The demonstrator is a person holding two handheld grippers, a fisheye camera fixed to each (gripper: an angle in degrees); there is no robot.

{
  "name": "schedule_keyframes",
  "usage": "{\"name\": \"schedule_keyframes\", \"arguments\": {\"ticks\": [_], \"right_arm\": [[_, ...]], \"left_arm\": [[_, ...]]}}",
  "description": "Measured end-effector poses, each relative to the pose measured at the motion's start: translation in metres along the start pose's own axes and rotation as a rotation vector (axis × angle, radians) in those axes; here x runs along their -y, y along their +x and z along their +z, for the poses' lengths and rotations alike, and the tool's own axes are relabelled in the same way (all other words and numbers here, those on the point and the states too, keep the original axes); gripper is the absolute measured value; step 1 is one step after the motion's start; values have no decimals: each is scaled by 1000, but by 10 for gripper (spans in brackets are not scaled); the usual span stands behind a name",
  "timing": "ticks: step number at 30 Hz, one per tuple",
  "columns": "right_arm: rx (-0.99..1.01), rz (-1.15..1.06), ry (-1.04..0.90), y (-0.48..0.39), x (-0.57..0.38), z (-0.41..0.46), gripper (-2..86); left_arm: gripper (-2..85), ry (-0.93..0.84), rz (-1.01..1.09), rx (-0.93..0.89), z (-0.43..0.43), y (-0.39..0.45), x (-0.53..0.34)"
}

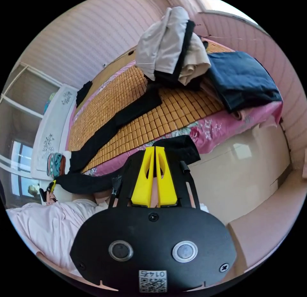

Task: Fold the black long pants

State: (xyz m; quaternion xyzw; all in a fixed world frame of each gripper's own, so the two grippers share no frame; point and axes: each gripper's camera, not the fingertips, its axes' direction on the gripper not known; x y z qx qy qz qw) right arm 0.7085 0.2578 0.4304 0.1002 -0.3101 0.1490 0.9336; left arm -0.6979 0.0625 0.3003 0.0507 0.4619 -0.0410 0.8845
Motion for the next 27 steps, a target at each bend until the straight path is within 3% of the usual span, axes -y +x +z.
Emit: {"name": "schedule_keyframes", "arguments": {"ticks": [3,5,9,13,18,27], "right_arm": [[-83,-21,47,-41,70,25,0],[-124,-13,115,-75,99,31,3],[-49,-305,274,-195,90,16,21],[102,-470,353,-272,40,7,52],[275,-517,359,-314,8,7,51],[153,-618,430,-370,-22,15,22]], "left_arm": [[3,35,104,11,30,37,46],[12,50,26,0,56,45,71],[15,89,-66,0,105,63,75],[24,-6,92,13,145,105,50],[31,-128,303,36,190,163,21],[51,-326,560,53,286,255,-24]]}}
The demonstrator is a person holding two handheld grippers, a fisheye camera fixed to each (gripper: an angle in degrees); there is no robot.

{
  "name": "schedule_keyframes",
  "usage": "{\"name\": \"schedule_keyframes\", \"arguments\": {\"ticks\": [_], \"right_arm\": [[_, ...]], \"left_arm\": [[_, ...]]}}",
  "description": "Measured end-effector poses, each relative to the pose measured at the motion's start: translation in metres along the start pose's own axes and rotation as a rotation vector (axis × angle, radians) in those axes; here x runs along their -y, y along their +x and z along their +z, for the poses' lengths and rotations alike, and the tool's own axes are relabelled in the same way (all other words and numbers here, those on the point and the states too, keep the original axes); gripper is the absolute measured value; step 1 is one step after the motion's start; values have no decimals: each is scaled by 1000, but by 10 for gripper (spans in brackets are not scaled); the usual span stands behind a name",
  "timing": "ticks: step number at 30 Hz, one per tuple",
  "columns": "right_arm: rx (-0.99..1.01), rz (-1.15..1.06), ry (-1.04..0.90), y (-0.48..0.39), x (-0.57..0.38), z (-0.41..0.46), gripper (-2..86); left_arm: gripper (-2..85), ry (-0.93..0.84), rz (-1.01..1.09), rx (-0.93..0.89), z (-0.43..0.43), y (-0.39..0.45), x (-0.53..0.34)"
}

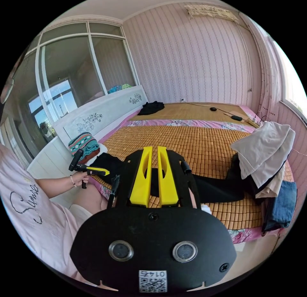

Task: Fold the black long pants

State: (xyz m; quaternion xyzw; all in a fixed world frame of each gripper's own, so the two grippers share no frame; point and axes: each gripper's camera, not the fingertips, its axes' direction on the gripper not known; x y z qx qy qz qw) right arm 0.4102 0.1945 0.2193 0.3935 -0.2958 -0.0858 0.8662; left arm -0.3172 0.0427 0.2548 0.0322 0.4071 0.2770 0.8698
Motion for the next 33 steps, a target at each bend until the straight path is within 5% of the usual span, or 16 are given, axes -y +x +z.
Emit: {"name": "schedule_keyframes", "arguments": {"ticks": [8,16,26,33], "right_arm": [[-72,12,-57,2,-8,42,36],[-262,312,-408,122,-72,152,81],[-398,385,-638,220,-45,255,58],[-502,239,-699,211,-63,236,12]], "left_arm": [[81,-149,214,79,76,79,43],[96,-224,318,237,144,129,96],[71,-398,272,169,202,145,146],[22,-411,332,137,220,162,164]]}}
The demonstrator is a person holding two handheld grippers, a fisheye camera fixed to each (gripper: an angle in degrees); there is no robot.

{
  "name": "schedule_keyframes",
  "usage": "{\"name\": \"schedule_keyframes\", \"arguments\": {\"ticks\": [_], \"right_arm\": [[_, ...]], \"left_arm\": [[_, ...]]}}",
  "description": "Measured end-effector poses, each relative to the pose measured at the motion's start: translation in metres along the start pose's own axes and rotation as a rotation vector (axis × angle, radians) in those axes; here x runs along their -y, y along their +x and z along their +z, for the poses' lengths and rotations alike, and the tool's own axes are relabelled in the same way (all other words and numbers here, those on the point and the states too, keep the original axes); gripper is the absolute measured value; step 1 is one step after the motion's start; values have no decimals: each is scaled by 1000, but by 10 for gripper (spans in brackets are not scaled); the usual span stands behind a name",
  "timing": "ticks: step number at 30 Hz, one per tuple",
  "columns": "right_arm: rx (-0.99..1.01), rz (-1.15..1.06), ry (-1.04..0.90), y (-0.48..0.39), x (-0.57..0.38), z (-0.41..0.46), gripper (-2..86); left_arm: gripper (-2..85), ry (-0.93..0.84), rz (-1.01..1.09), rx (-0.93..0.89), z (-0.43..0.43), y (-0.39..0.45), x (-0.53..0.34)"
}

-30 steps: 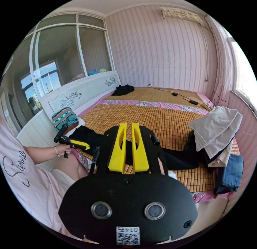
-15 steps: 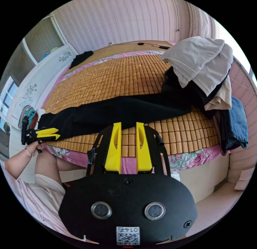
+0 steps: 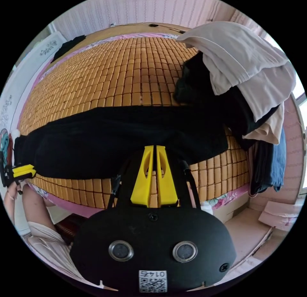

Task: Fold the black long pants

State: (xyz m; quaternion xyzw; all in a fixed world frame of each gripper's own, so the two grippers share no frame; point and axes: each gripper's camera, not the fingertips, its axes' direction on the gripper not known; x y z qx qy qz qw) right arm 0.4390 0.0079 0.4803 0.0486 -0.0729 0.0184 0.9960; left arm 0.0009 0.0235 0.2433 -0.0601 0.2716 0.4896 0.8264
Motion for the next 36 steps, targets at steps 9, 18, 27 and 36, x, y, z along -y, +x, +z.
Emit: {"name": "schedule_keyframes", "arguments": {"ticks": [9,18,27,36], "right_arm": [[-26,192,44,79,-117,-43,0],[47,465,21,202,-99,-17,91],[27,405,85,230,-144,-59,4],[143,539,204,293,-192,-104,2]], "left_arm": [[43,-36,169,-90,5,39,2],[75,112,257,58,-33,59,43],[110,-28,317,106,22,94,124],[-7,105,279,-17,-23,82,104]]}}
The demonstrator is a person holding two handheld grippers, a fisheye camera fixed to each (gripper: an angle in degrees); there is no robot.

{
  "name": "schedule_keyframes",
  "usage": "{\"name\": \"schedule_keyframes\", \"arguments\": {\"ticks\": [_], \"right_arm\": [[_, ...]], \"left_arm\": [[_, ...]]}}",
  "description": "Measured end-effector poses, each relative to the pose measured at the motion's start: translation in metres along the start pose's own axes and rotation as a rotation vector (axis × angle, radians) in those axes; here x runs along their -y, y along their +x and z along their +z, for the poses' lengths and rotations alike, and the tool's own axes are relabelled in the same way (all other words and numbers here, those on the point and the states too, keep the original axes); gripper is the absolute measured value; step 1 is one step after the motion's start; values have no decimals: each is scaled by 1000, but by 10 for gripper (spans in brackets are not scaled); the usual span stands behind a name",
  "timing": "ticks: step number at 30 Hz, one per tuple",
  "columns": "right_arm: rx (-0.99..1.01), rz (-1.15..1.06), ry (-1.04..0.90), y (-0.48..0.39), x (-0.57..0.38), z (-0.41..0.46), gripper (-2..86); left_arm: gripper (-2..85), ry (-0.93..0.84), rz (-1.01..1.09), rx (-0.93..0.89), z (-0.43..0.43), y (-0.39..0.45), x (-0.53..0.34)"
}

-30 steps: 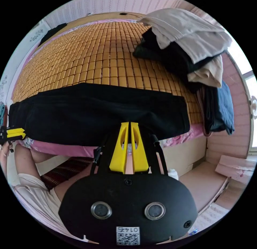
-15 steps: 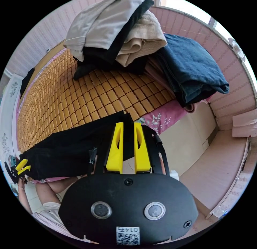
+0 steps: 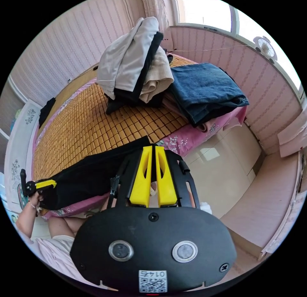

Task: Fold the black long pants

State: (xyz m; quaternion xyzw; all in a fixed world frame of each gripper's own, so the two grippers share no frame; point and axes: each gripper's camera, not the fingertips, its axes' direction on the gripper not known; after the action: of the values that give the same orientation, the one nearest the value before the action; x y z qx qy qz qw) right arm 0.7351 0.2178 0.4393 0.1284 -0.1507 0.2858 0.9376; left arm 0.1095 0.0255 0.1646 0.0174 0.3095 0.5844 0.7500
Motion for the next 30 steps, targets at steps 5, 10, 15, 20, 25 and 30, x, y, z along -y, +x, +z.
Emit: {"name": "schedule_keyframes", "arguments": {"ticks": [5,10,15,20,25,30], "right_arm": [[55,5,-66,7,29,33,20],[34,70,-109,29,22,50,69],[42,76,-161,46,-4,61,85],[5,79,-236,55,-4,77,56],[-23,121,-138,83,-12,56,7],[98,234,-185,105,-20,77,70]], "left_arm": [[2,100,-118,75,-35,-20,-10],[54,32,-244,28,-14,-45,-8],[59,14,-128,100,-22,-18,-19],[57,42,-128,73,-33,-15,-40],[55,88,-179,-8,-54,-23,-74],[57,24,-241,-8,-53,-31,-109]]}}
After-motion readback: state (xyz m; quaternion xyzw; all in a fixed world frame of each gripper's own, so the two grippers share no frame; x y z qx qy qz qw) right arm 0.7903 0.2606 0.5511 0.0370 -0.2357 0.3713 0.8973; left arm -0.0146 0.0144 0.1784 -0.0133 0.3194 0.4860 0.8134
